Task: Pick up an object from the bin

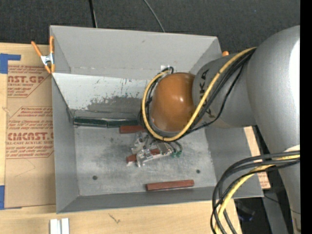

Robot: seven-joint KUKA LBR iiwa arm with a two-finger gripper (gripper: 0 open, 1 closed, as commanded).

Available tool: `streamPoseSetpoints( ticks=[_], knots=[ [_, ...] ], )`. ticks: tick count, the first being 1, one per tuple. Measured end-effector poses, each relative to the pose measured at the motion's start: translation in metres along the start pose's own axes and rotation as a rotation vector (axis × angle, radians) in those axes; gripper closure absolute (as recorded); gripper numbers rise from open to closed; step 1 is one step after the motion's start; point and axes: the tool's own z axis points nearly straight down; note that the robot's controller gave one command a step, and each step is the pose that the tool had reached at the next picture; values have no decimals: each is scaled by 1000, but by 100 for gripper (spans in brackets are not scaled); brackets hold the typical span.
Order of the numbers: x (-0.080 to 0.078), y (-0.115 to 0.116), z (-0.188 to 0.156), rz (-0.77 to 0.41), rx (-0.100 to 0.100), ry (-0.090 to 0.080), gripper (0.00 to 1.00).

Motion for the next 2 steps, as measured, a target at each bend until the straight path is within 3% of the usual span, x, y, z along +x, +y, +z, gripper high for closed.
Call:
streamPoseSetpoints(
  ticks=[1, 2],
  knots=[
    [0, 0, 0, 0, 0, 0, 100],
    [-23, 2, -186, -41, 3, 10, 100]
  ],
)
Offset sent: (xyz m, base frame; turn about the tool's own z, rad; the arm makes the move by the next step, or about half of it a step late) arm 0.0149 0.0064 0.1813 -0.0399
